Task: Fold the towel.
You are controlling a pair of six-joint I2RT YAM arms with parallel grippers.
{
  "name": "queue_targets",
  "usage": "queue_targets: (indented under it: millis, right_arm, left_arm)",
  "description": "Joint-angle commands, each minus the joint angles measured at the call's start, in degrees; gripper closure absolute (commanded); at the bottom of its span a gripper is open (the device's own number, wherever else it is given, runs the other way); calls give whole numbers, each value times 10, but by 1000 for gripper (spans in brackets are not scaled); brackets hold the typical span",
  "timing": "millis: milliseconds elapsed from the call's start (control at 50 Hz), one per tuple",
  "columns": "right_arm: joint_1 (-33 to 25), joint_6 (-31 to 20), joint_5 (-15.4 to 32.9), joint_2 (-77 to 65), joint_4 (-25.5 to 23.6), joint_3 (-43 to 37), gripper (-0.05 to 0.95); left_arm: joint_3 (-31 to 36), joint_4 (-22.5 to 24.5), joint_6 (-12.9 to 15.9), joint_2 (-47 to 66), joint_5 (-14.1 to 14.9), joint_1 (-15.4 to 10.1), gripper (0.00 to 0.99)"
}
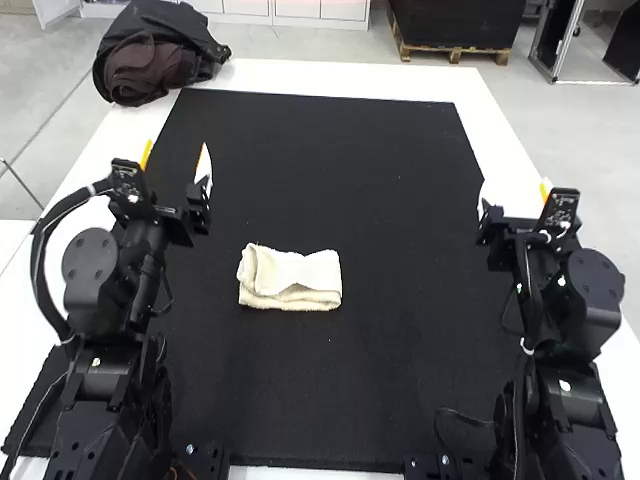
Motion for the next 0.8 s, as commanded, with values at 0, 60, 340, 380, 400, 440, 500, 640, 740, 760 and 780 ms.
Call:
queue_targets:
  millis: [0, 60, 340, 380, 400, 440, 500, 640, 740, 760, 780]
  right_arm:
    - [1, -8, -4, -4, -35, -2, -8]
    - [1, -12, -1, -4, -68, -2, -11]
    - [0, -62, 95, -4, -138, -2, -13]
    - [0, -65, 91, -4, -141, -2, -11]
    - [1, -67, 78, -4, -144, -3, -11]
    - [2, -69, 49, -4, -154, -3, -11]
    - [3, -70, 29, -4, -165, -3, -11]
    - [3, -70, 29, -5, -166, -2, -11]
    - [2, -70, 29, -4, -166, -2, -11]
    - [2, -70, 29, -4, -165, -3, -11]
    - [2, -70, 29, -4, -166, -3, -13]
  left_arm:
    - [-2, -46, -7, -5, -16, -1, 61]
    - [-2, -76, -1, -6, -16, 4, 54]
    - [-2, -169, 35, -5, -3, 5, 33]
    - [-2, -171, 35, -5, -4, 6, 33]
    - [-2, -172, 35, -6, -4, 7, 33]
    - [-2, -174, 35, -6, -4, 9, 33]
    - [-2, -174, 35, -5, -4, 10, 31]
    - [-2, -174, 35, -6, -4, 10, 31]
    - [-2, -174, 35, -5, -4, 10, 31]
    - [-2, -174, 35, -5, -4, 10, 31]
    - [-2, -174, 35, -6, -5, 10, 31]
